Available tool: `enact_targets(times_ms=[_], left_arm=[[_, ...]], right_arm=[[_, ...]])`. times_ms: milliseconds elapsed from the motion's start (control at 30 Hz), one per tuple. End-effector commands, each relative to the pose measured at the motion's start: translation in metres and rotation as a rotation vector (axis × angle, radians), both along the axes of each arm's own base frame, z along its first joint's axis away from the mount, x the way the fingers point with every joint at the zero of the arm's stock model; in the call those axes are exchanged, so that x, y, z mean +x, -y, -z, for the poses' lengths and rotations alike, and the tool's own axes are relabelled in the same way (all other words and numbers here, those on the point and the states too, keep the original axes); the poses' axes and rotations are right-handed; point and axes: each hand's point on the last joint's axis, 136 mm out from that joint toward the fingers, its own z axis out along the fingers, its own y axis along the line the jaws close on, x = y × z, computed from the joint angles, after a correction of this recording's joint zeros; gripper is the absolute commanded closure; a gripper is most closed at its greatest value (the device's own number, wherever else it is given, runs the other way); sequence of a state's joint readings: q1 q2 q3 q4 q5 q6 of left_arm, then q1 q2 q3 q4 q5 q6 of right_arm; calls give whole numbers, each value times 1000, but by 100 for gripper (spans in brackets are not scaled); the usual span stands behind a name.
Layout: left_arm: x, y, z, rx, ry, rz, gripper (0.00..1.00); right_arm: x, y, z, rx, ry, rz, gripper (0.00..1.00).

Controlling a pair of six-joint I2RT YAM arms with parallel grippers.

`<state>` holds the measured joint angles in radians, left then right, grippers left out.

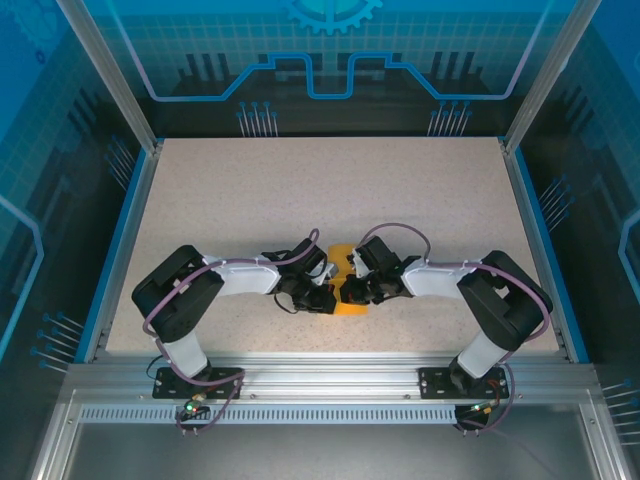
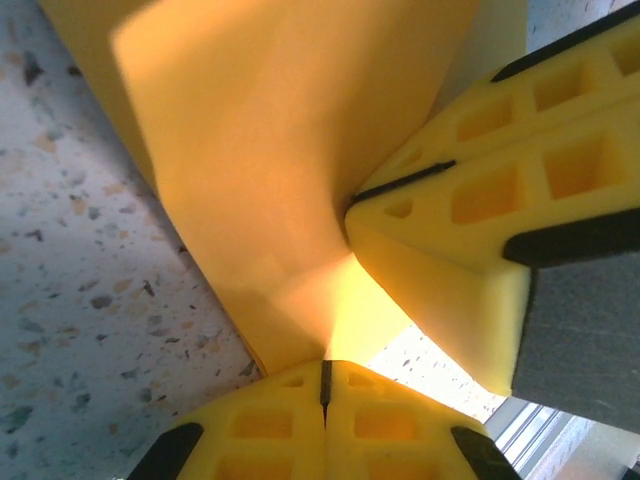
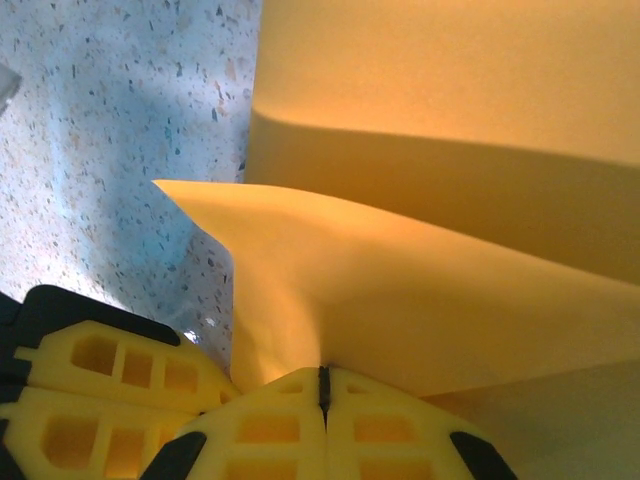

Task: Fold a paper plane with a square sheet of paper (fold left side to right side)
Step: Fold the triangle a second time at the center of the table.

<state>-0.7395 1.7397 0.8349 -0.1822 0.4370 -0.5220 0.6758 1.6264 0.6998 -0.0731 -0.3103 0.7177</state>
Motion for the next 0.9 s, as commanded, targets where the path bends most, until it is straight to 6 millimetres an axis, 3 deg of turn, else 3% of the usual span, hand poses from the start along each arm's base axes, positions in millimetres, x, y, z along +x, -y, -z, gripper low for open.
enact_targets(times_ms=[0, 867], left_arm=[[-17, -31, 24, 145, -55, -11, 94], [-21, -35, 26, 150, -57, -11, 94]], right_arm=[[0, 14, 9, -87, 1, -12, 100], [58, 77, 9, -109, 10, 100, 100]])
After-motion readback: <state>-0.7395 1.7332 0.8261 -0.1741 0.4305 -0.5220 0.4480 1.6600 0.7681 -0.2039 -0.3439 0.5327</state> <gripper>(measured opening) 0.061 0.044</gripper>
